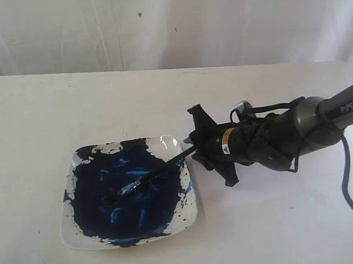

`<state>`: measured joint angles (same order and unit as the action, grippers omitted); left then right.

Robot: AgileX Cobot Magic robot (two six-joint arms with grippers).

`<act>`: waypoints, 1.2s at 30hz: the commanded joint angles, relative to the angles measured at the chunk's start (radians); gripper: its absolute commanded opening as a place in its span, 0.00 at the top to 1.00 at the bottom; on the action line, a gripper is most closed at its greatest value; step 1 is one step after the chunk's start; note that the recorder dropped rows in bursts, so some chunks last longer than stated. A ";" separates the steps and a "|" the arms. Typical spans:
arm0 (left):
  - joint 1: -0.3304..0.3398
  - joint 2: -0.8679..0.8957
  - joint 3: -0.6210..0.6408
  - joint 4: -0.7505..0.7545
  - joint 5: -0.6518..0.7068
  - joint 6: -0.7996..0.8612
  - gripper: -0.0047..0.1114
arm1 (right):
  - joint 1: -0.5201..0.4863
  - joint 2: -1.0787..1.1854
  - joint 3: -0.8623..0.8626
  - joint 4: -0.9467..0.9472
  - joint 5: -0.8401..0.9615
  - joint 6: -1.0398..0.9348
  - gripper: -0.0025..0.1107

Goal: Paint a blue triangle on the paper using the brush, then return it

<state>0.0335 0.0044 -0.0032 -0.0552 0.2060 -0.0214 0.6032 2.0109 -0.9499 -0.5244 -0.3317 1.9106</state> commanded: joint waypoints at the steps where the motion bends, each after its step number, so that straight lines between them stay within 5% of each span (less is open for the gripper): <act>1: 0.003 -0.004 0.003 -0.010 -0.003 -0.001 0.96 | -0.006 0.006 -0.006 0.001 0.014 0.002 0.68; 8: 0.003 -0.004 0.003 -0.010 -0.003 -0.001 0.96 | -0.006 0.006 -0.006 0.001 0.023 0.002 0.79; 29: 0.003 -0.004 0.003 -0.010 -0.003 -0.001 0.96 | -0.006 0.006 -0.006 0.035 0.036 0.002 0.80; 36: 0.003 -0.004 0.003 -0.010 -0.003 -0.001 0.96 | -0.006 0.006 -0.006 0.035 0.038 0.002 0.94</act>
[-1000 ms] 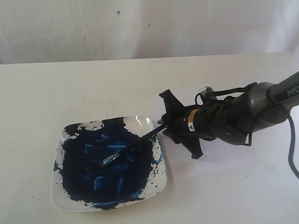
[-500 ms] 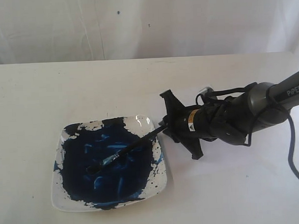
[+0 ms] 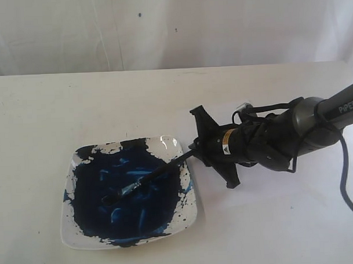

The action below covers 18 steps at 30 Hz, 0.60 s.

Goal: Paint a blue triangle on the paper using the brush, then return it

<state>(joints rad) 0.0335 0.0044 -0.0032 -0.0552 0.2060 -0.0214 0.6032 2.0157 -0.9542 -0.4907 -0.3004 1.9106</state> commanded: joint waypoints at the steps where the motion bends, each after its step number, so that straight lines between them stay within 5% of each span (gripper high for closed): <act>1: 0.003 -0.004 0.003 -0.010 -0.003 -0.001 0.96 | -0.006 0.001 -0.002 0.001 0.007 0.002 0.95; 12: 0.003 -0.004 0.003 -0.010 -0.003 -0.001 0.96 | -0.006 -0.108 -0.002 0.001 -0.007 -0.090 0.98; 16: 0.003 -0.004 0.003 -0.010 -0.003 -0.001 0.96 | -0.006 -0.188 -0.002 0.001 -0.213 -0.285 0.98; 18: 0.003 -0.004 0.003 -0.010 -0.003 -0.001 0.96 | -0.006 -0.216 -0.006 0.001 -0.420 -0.541 0.98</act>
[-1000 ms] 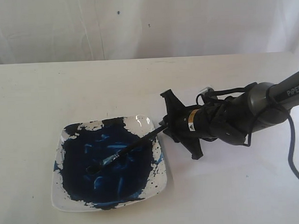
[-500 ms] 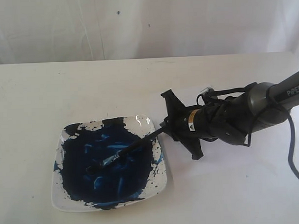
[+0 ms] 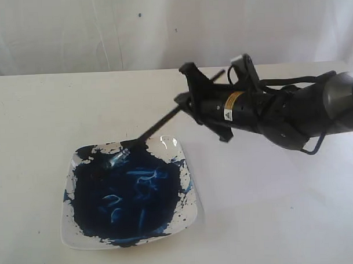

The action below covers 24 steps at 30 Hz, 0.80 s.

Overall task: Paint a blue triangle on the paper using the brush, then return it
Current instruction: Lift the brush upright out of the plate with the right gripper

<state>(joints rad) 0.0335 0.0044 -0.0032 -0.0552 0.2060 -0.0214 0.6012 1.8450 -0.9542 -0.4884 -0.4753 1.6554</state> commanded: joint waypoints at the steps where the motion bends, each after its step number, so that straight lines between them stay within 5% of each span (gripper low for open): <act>1: 0.003 -0.004 0.003 -0.010 -0.003 -0.001 0.96 | -0.004 -0.052 -0.017 -0.010 -0.367 -0.464 0.98; 6: 0.003 -0.004 0.003 -0.010 -0.003 -0.001 0.96 | -0.004 -0.053 -0.060 -0.289 -0.662 -1.046 0.98; 10: 0.003 -0.004 0.003 -0.010 -0.003 -0.001 0.96 | 0.018 -0.050 -0.090 -0.485 -0.602 -1.050 0.98; 24: 0.003 -0.004 0.003 -0.010 -0.003 -0.001 0.96 | 0.096 0.050 -0.090 -0.492 -0.519 -1.061 0.98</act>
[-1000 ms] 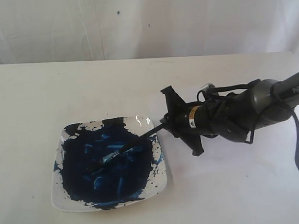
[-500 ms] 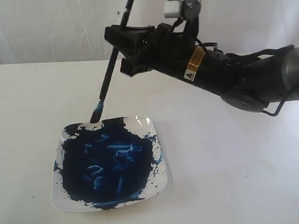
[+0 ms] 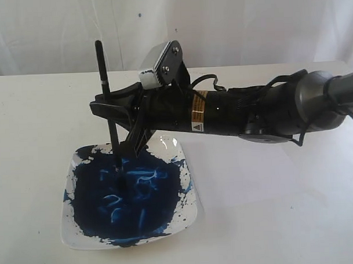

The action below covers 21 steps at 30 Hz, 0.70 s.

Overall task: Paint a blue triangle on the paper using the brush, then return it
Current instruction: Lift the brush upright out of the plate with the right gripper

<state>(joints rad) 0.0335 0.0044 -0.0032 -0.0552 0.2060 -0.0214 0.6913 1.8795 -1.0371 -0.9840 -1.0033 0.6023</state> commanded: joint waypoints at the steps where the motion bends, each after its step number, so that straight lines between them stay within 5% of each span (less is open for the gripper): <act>1: 0.003 -0.004 0.003 -0.010 -0.003 -0.001 0.96 | 0.006 0.018 -0.007 0.003 0.009 -0.008 0.98; 21: 0.003 -0.004 0.003 -0.010 -0.003 -0.001 0.96 | 0.006 -0.138 -0.009 0.094 0.007 0.024 0.98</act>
<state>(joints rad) 0.0335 0.0044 -0.0032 -0.0552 0.2060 -0.0214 0.6968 1.7538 -1.0434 -0.8991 -0.9972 0.6068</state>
